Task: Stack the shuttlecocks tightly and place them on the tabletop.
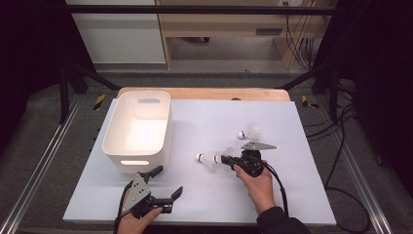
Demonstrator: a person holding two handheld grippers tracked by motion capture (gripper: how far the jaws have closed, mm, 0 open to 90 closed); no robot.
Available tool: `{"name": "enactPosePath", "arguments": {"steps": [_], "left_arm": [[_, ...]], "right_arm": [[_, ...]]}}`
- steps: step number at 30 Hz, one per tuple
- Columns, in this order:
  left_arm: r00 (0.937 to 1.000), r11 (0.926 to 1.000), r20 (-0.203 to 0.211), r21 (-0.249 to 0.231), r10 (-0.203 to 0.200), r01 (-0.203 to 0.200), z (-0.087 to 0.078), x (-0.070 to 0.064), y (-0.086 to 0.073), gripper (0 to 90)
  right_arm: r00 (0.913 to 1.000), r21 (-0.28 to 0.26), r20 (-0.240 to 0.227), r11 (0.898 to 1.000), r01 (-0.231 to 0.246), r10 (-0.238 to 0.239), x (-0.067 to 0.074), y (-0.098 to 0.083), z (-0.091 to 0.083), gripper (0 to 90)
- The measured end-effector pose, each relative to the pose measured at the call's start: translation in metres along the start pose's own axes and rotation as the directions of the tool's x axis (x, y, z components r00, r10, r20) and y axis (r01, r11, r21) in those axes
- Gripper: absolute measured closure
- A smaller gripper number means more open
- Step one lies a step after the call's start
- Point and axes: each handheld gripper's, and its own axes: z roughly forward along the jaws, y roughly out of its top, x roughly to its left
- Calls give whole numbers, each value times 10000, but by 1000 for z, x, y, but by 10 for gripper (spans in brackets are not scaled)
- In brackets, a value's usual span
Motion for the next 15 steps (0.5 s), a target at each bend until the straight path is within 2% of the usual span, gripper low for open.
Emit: {"name": "enactPosePath", "arguments": {"steps": [9, 15], "left_arm": [[10000, 10000, 16, 2, 21, -21, 0, 0, 0, 72], [10000, 10000, 23, 1, 28, -28, 0, -1, 0, 72]], "right_arm": [[9990, -221, -127, 9988, -435, 432, -2, 2, 9, 879], [9990, -233, -151, 9988, -429, 426, 0, 3, 15, 879]]}}
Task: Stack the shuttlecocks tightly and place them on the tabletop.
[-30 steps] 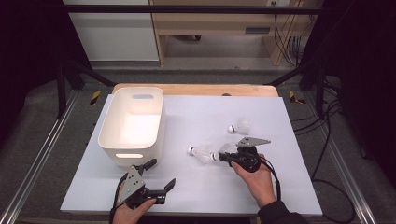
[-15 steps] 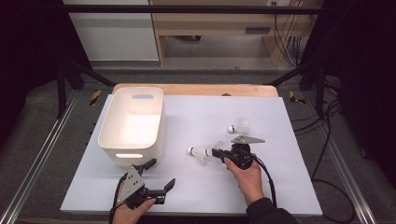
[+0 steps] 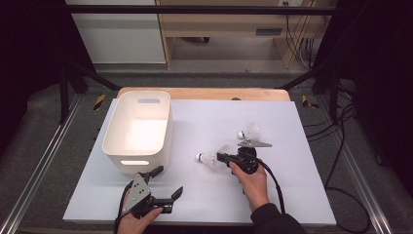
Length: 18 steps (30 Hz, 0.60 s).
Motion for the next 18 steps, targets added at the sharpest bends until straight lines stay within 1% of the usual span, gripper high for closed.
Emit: {"name": "enactPosePath", "arguments": {"steps": [8, 9, 11, 18], "left_arm": [[10000, 10000, 14, -5, 1, -1, 0, -1, 0, 72], [10000, 10000, 11, -7, 0, 0, 0, -1, 0, 72], [10000, 10000, 13, -7, -2, 2, 0, -1, 0, 72], [10000, 10000, 26, -9, 3, -3, 1, -1, 0, 72]], "right_arm": [[9999, -32, -110, 10000, -78, 78, 3, -1, 8, 878], [9999, -40, -103, 10000, -26, 26, 3, -1, 9, 878], [9999, -13, -116, 10000, -92, 92, 3, -1, 10, 877], [9999, 70, -89, 9999, -86, 87, 2, -3, 15, 873]]}}
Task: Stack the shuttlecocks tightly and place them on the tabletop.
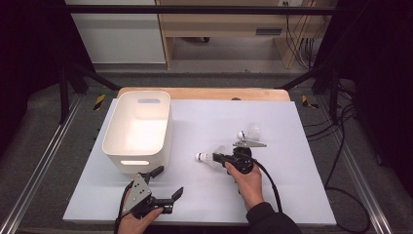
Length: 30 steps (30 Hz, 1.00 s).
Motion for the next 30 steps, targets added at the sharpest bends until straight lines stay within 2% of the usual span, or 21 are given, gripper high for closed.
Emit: {"name": "enactPosePath", "arguments": {"steps": [6, 16, 22, 30], "left_arm": [[10000, 10000, 6, 14, 13, -13, 0, -1, 0, 71], [10000, 10000, 17, 34, 21, -21, 0, -1, 0, 71], [10000, 10000, 19, 37, 22, -22, 0, -1, 0, 71], [10000, 10000, 13, 34, 26, -26, 0, -1, 0, 71]], "right_arm": [[10000, 10, 19, 10000, 36, -36, -1, -1, 2, 870], [9999, 348, 124, 9994, 57, -61, -1, -3, 3, 844], [9992, 621, 282, 9977, 269, -287, 0, -4, 3, 768], [9963, 930, 656, 9944, 494, -556, 2, -4, -4, 580]]}}
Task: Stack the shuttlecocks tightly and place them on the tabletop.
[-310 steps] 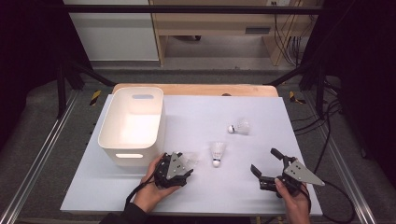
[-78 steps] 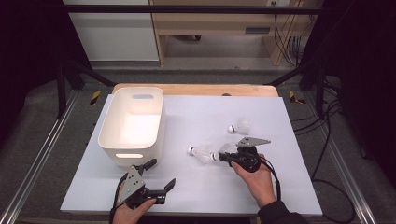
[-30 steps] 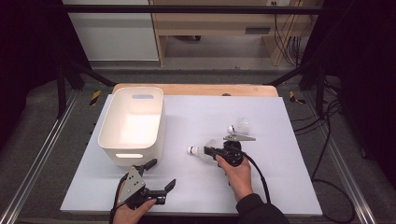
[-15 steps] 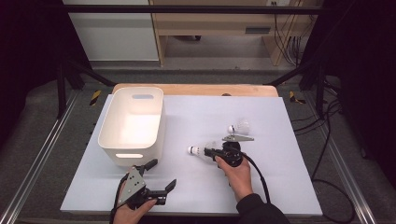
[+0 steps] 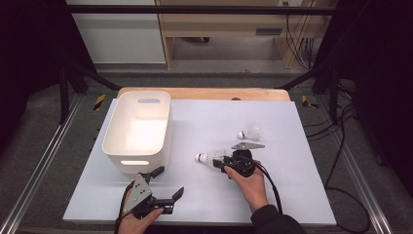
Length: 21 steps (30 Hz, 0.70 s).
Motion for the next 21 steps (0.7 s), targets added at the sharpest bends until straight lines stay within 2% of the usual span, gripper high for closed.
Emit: {"name": "enactPosePath", "arguments": {"steps": [10, 14, 21], "left_arm": [[10000, 10000, -26, -8, 10, -10, 0, 0, 0, 71], [10000, 10000, -29, 3, 16, -16, 0, 0, 0, 70], [10000, 10000, -35, -13, 24, -24, 0, 0, 0, 70]], "right_arm": [[9978, 25, 553, 9993, 369, -370, -4, -2, -24, 445], [9947, -28, 864, 9984, 561, -557, -11, 0, -35, 388], [9888, -59, 1411, 9988, 488, -475, -28, 3, -54, 349]]}}
